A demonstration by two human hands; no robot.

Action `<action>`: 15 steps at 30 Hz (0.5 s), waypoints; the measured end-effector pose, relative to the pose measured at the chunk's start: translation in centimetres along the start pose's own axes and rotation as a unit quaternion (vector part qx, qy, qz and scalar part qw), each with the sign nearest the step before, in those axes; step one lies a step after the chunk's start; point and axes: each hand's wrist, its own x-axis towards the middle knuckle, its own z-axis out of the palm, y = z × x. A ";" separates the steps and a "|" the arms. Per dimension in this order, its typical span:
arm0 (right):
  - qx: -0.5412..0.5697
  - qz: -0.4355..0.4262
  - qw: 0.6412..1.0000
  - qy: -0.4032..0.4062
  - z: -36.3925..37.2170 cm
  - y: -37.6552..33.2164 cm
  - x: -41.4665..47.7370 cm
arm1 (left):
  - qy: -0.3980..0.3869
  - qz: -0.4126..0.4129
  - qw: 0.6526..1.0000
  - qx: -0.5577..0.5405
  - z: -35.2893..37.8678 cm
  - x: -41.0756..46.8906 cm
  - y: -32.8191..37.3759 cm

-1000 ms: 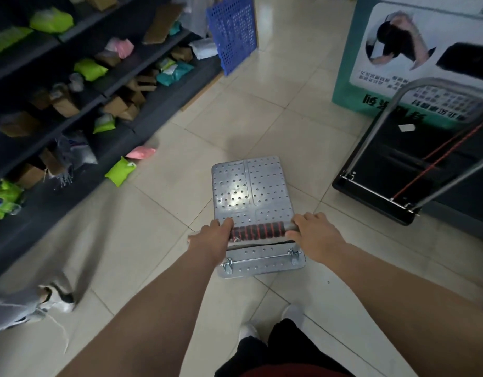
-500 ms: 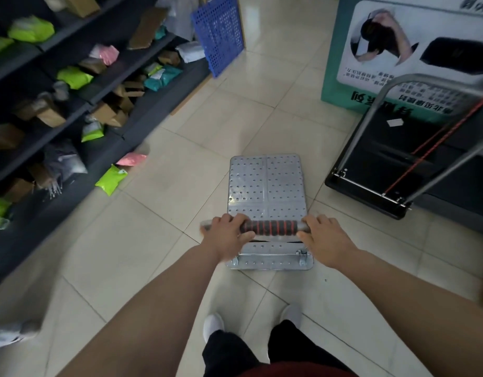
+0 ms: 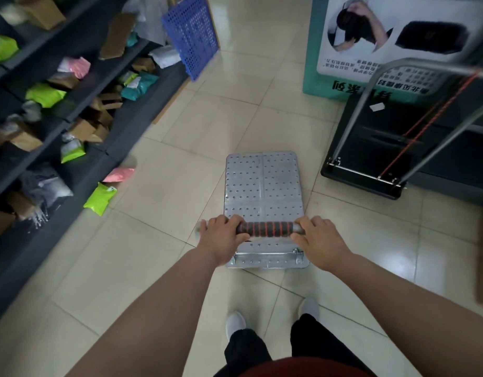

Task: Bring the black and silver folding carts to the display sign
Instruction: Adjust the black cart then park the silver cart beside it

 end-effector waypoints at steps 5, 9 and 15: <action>0.034 0.029 0.999 0.012 1.1 -3.9 0.5 | 0.017 0.026 0.999 0.032 -1.1 0.8 -3.8; 0.054 0.053 0.997 0.032 1.9 -6.5 1.2 | 0.024 0.047 0.998 0.033 -1.9 2.3 -6.5; 0.059 0.077 0.994 0.042 1.1 -8.2 5.4 | 0.011 0.074 0.997 0.020 -4.5 7.2 -8.9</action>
